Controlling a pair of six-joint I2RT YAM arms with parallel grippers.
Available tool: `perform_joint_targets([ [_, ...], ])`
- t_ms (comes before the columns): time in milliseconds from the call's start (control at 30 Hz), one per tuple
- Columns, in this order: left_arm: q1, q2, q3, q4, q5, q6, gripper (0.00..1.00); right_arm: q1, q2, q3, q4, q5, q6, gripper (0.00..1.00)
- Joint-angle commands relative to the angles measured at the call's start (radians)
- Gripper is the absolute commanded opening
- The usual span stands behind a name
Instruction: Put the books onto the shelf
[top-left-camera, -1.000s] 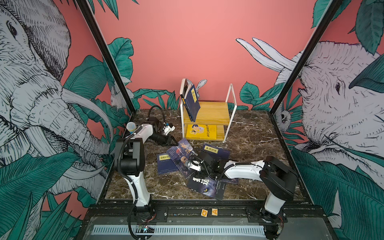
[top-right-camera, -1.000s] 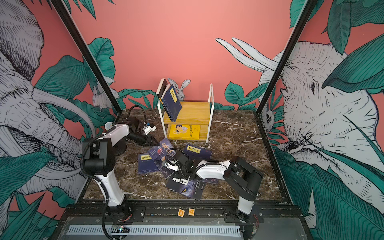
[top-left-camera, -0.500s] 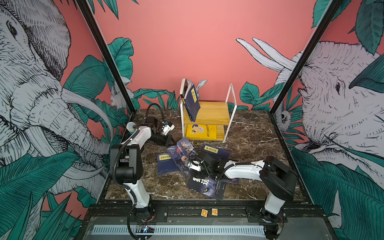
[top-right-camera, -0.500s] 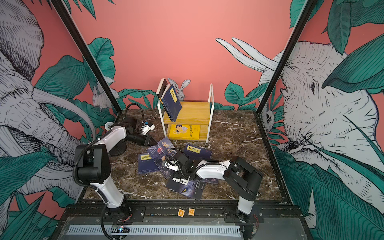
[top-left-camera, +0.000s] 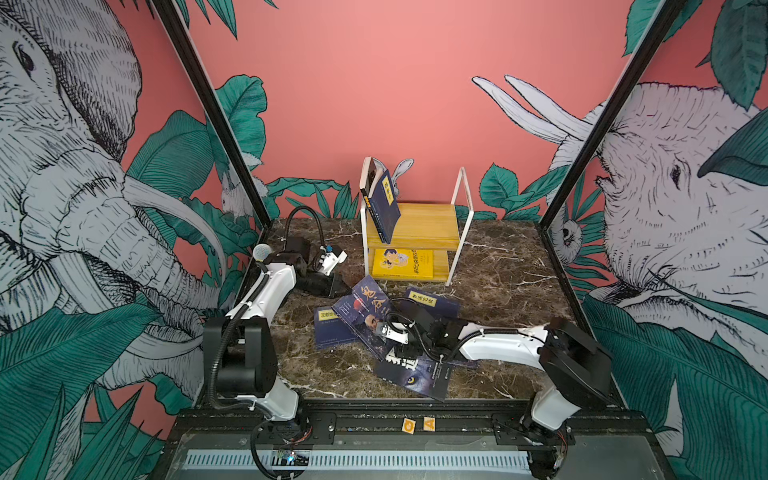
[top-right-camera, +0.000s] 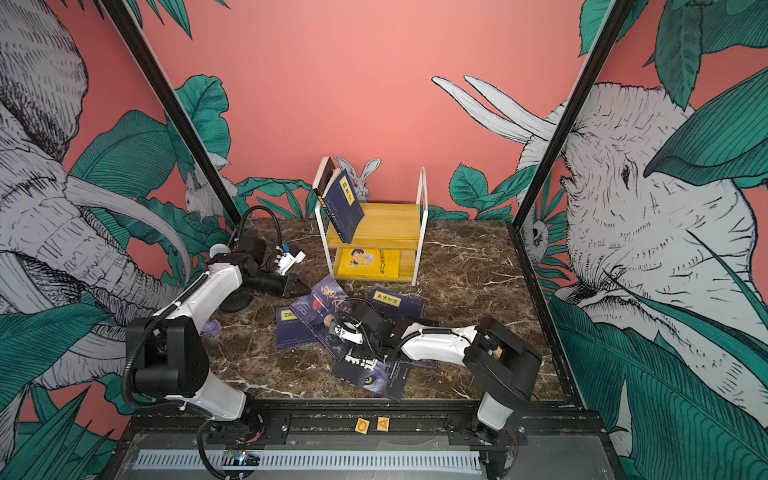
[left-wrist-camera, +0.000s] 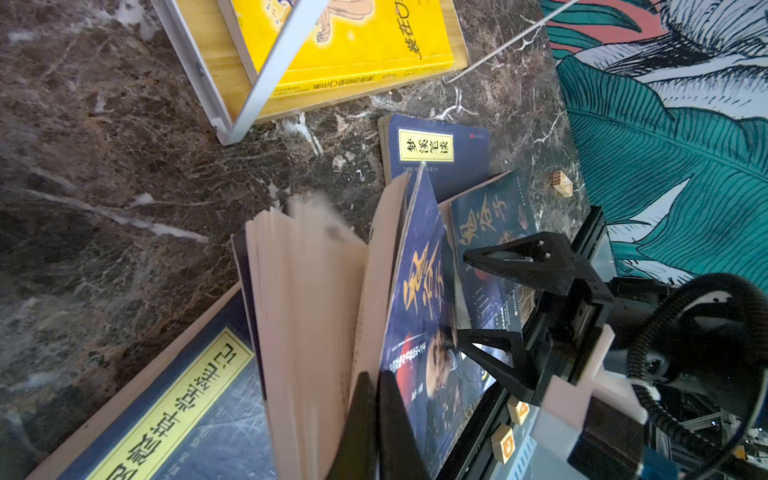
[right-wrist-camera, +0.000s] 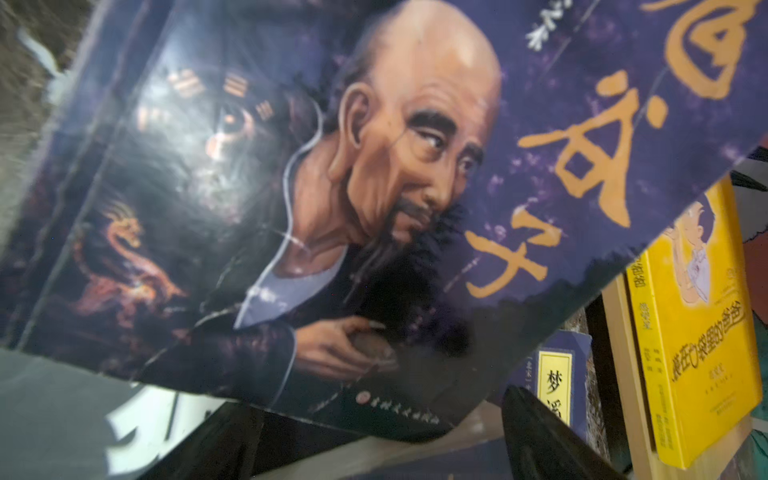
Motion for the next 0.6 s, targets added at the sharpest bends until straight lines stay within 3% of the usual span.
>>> perform_joint_targets([
  [0,-0.019,-0.054,-0.039,-0.051,0.06,-0.021,0.0,0.0,-0.083,0.001,0.08,0.0,0.046,0.91],
  [433,-0.013,-0.096,-0.132,0.029,0.106,-0.1,0.0,0.015,-0.201,-0.084,0.061,0.046,0.072,0.91],
  [567,-0.005,-0.1,-0.124,0.034,0.104,-0.106,0.0,0.02,-0.236,-0.063,-0.043,0.048,0.09,0.91],
])
